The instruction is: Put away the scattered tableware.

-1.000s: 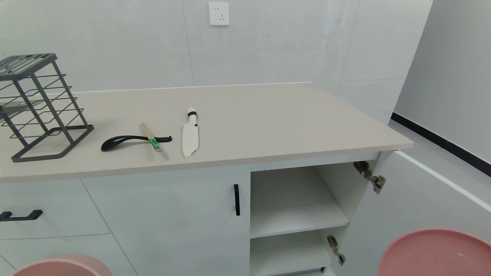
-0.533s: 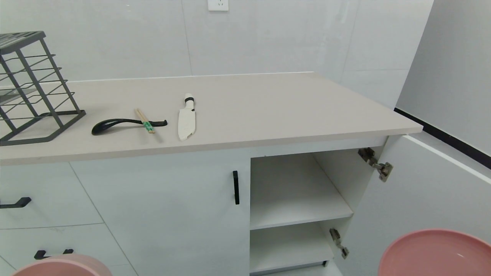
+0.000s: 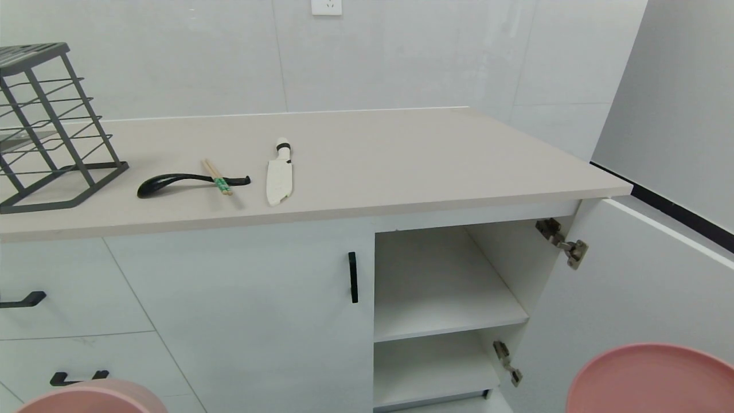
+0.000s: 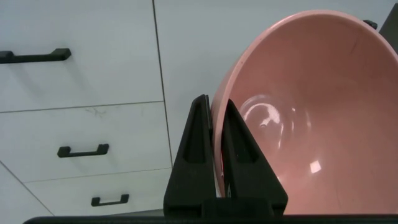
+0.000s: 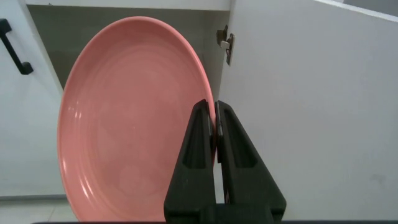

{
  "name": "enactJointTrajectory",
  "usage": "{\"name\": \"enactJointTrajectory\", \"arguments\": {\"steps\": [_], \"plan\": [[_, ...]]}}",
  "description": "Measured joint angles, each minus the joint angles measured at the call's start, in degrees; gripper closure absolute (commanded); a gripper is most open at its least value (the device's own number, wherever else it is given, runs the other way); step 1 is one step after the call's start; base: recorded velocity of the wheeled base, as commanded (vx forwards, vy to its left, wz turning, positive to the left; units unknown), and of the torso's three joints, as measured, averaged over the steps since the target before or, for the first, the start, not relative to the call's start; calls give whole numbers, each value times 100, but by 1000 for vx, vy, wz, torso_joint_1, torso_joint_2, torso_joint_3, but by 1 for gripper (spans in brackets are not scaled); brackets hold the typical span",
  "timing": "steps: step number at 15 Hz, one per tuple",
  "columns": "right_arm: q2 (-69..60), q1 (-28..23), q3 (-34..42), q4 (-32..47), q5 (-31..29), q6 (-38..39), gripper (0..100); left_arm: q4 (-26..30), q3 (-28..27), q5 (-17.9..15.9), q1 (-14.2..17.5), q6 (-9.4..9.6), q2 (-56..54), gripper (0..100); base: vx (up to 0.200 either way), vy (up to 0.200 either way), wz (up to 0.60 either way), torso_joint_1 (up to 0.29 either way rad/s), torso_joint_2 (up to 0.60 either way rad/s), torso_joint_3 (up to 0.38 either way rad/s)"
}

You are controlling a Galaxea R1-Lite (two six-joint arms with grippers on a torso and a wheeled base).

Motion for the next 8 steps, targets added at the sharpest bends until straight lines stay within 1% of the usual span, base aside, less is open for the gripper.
{"name": "enactJointTrajectory", "arguments": {"steps": [1, 2, 3, 4, 5, 8], "plan": [[0, 0, 0, -2, 1, 2, 100, 0, 2, 0, 0, 0, 0, 100, 0, 0, 0, -115, 61, -105], [0, 2, 0, 2, 4, 11, 100, 2, 2, -2, 0, 0, 0, 100, 0, 0, 0, -383, 90, -286], [0, 2, 0, 0, 6, 16, 100, 0, 2, -2, 0, 1, 0, 100, 0, 0, 0, -227, 56, -159], [0, 0, 0, -2, 9, 22, 100, 0, 2, -2, 0, 0, 0, 100, 0, 0, 0, -124, 41, -85], [0, 0, 0, -2, 11, 24, 100, 0, 2, -2, 0, 1, 0, 100, 0, 0, 0, -80, 22, -56], [0, 0, 0, -2, 11, 24, 100, 0, 5, -2, 0, 0, 0, 100, 0, 0, 0, 0, 0, 0]]}}
